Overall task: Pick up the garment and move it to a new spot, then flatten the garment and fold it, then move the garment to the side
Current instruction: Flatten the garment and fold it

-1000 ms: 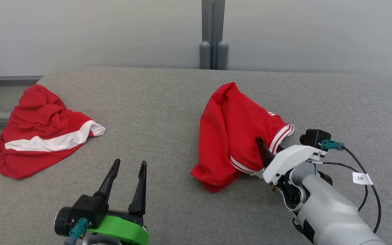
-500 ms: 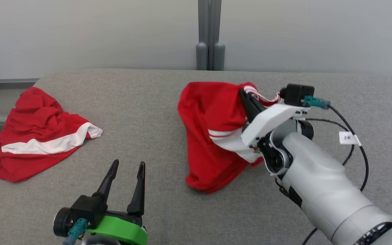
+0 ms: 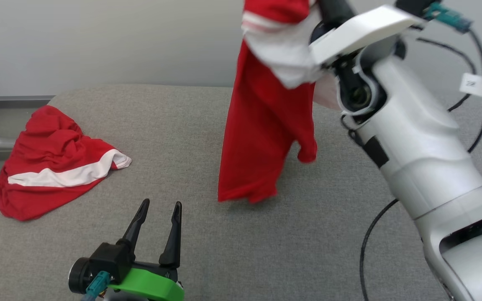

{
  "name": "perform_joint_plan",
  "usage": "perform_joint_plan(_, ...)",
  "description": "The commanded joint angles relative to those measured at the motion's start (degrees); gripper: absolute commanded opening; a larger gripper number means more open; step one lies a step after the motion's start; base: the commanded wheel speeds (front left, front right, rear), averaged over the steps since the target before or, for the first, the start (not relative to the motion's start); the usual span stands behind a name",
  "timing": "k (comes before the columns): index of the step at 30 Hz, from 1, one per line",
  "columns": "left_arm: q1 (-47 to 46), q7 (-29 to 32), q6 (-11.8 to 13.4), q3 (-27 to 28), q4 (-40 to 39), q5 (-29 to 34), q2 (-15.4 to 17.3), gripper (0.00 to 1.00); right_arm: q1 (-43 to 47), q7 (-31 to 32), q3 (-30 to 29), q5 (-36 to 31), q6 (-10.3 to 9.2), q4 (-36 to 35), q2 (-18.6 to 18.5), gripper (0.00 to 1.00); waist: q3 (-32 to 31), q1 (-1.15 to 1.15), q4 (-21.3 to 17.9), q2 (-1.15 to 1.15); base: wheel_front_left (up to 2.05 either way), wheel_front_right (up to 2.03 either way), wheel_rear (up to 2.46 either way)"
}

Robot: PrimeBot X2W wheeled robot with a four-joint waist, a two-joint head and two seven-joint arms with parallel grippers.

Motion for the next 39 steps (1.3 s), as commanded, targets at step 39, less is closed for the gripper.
perform_joint_plan(39,0.4,0.0,-0.1,1.5,-0.2,-0.8,0.1,1.00,31.3,15.9,-0.4,-38.1,-0.04,16.6,-12.0,0.00,-0.3,0.00,-6.5,0.00,0.00,0.00,0.00)
